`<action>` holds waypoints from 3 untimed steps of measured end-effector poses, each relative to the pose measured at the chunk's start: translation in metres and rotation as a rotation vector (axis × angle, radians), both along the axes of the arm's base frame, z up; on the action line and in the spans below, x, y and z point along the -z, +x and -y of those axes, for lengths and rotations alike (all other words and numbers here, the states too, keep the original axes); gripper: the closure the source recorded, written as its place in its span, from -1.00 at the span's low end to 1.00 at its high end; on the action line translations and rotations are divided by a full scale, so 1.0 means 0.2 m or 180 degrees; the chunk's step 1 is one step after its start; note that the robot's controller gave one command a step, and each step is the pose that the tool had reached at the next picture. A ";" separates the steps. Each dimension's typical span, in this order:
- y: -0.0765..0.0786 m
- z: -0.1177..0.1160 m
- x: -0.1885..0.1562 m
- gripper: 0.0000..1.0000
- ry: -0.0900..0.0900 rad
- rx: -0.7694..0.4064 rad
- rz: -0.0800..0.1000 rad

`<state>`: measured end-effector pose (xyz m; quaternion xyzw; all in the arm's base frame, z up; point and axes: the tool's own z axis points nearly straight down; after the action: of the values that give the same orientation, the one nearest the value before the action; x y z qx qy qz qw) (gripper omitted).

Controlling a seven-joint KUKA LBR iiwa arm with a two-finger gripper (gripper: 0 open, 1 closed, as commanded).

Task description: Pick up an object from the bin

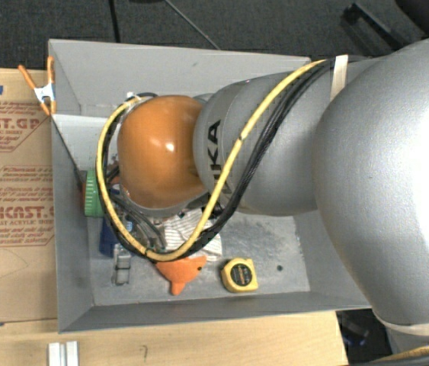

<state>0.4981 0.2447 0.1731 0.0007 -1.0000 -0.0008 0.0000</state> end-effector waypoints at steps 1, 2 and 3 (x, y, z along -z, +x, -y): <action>0.31 0.38 0.39 1.00 0.0001 -0.0313 -0.0037; 0.31 0.38 0.39 1.00 0.0002 -0.0313 -0.0037; 0.40 0.40 0.02 1.00 0.0002 -0.0351 0.0005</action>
Offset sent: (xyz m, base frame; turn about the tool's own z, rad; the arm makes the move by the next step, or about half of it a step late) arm 0.0000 0.0000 0.0000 0.0000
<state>0.5777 0.1656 0.1683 0.0559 -0.9984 -0.0010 -0.0007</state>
